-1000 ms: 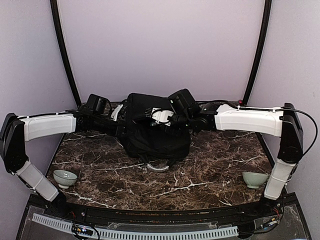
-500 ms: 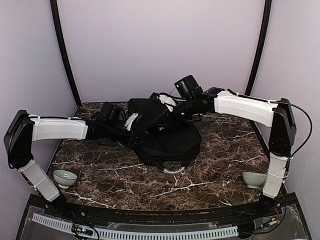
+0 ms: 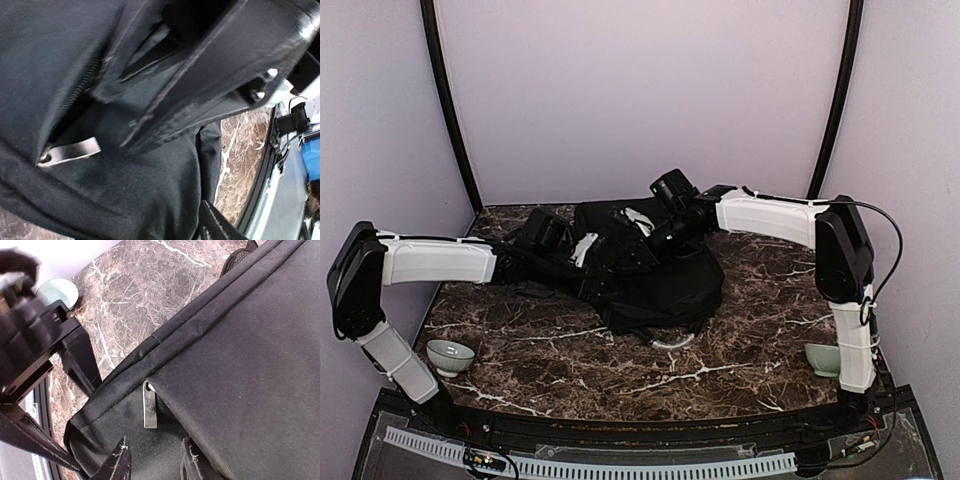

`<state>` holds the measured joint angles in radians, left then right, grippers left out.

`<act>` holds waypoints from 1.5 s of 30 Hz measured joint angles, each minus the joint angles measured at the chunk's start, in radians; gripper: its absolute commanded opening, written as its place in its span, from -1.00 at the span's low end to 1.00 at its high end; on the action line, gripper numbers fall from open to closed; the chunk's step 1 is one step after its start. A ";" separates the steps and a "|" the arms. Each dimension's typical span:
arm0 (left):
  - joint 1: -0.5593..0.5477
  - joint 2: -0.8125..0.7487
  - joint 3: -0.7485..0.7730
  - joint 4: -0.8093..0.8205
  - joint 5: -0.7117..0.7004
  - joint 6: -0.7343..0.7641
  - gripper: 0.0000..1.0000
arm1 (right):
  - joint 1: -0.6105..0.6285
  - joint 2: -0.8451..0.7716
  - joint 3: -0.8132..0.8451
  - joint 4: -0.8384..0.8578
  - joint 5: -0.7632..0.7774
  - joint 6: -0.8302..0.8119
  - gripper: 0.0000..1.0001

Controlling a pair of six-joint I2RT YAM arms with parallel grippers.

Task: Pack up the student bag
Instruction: Hold the lower front pocket of the student bag, then grab the lower front pocket of the student bag.

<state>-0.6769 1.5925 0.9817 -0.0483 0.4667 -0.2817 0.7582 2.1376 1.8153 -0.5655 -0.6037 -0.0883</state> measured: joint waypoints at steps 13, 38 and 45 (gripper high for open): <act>0.170 -0.092 -0.179 0.192 0.059 -0.304 0.35 | 0.000 0.000 -0.004 0.005 -0.007 0.042 -0.31; 0.203 0.084 -0.180 0.441 0.190 -0.535 -1.00 | 0.037 0.111 0.122 -0.055 -0.005 0.068 -0.22; 0.209 0.084 -0.203 0.512 0.220 -0.529 -1.00 | 0.060 0.138 0.164 -0.078 0.017 0.069 -0.18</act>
<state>-0.4683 1.6760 0.7788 0.4637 0.6868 -0.8104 0.8181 2.2761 1.9797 -0.6434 -0.5865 -0.0196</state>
